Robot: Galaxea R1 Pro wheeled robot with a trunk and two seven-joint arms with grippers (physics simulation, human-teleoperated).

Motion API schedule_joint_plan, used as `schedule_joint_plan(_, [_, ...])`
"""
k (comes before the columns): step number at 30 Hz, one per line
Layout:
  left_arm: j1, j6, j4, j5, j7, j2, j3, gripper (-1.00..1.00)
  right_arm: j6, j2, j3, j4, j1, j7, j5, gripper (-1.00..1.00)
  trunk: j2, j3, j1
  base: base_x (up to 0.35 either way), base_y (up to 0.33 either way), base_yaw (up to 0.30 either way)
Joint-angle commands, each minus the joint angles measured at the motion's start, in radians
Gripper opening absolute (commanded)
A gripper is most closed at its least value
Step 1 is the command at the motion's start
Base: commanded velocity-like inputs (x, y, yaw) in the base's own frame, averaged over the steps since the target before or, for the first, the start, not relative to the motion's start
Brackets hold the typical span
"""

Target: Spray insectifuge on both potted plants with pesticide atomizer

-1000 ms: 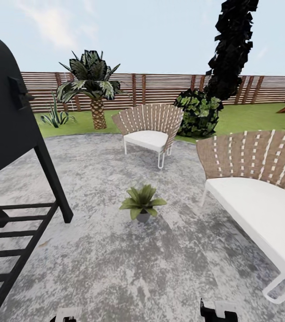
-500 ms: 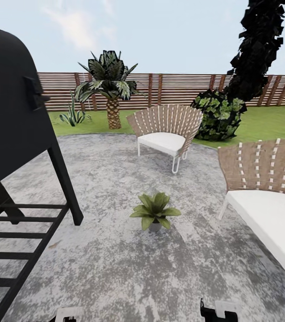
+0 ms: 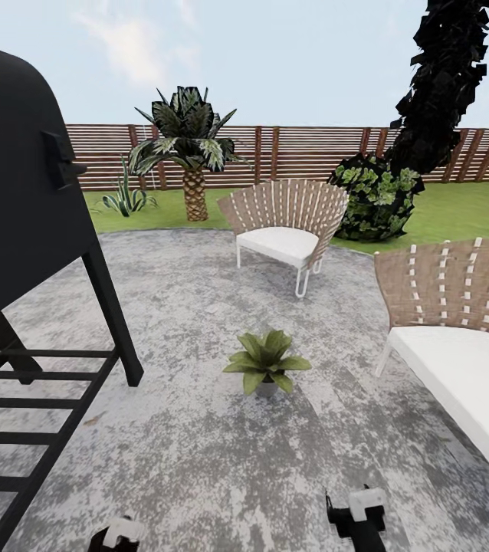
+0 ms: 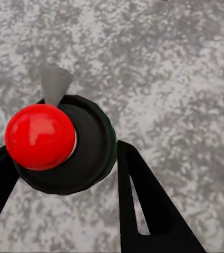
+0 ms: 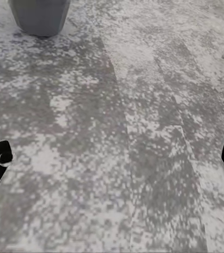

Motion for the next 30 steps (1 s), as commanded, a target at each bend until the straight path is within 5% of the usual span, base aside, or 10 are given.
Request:
schedule_joint_plan(1, [-0.001, -0.005, -0.004, -0.011, -0.031, 0.007, -0.004, -1.0, 0.0, -0.001, 0.008, -0.003, -0.001, -0.01, 0.005, 1.0, 0.0, -0.001, 0.0, 0.0, 0.0, 0.0])
schedule_joint_plan(4, [-0.008, -0.005, -0.045, -0.066, -0.176, 0.052, -0.006, -1.0, 0.001, -0.001, 0.009, -0.028, -0.001, 0.015, 0.006, 1.0, 0.0, -0.001, 0.0, 0.0, 0.0, 0.0])
schedule_joint_plan(7, [-0.049, 0.0, -0.113, -0.22, -0.416, 0.086, -0.005, -1.0, 0.016, -0.013, 0.01, -0.061, -0.001, 0.179, 0.016, 1.0, 0.0, -0.001, 0.0, 0.0, 0.0, 0.0])
schedule_joint_plan(8, [-0.097, 0.029, -0.116, -0.332, -0.487, 0.084, -0.004, -1.0, 0.027, -0.014, 0.01, -0.118, -0.001, 0.193, 0.136, 1.0, 0.0, -0.001, 0.0, 0.0, 0.0, 0.0])
schedule_joint_plan(10, [-0.136, 0.078, -0.116, -0.397, -0.549, 0.081, -0.004, -1.0, 0.083, -0.014, 0.009, -0.178, -0.001, 0.234, 0.282, 1.0, 0.0, -0.001, 0.0, 0.0, 0.0, 0.0])
schedule_joint_plan(14, [-0.19, 0.106, -0.117, -0.459, -0.659, 0.074, -0.005, -1.0, 0.199, -0.012, 0.008, -0.282, -0.001, 0.414, 0.422, 1.0, 0.0, -0.001, 0.0, 0.0, 0.0, 0.0])
schedule_joint_plan(21, [-0.261, 0.147, -0.119, -0.564, -0.801, 0.065, -0.004, -1.0, 0.22, -0.003, 0.009, -0.383, -0.008, 0.694, 0.445, 1.0, 0.0, -0.001, 0.0, 0.0, 0.0, 0.0])
schedule_joint_plan(22, [-0.263, 0.154, -0.124, -0.57, -0.806, 0.062, -0.005, -1.0, 0.22, -0.001, 0.01, -0.395, -0.01, 0.737, 0.445, -1.0, 0.0, -0.001, 0.0, 0.0, 0.0, 0.0])
schedule_joint_plan(27, [-0.266, 0.183, -0.164, -0.625, -0.864, 0.044, -0.018, -1.0, 0.22, 0.006, 0.011, -0.442, -0.015, 0.82, 0.445, -1.0, 0.0, -0.001, 0.0, 0.0, 0.0, 0.0])
schedule_joint_plan(30, [-0.266, 0.232, -0.181, -0.68, -0.874, 0.007, -0.019, -1.0, 0.221, 0.045, 0.012, -0.456, -0.016, 0.86, 0.446, -1.0, 0.0, -0.001, 0.0, 0.0, 0.0, 0.0])
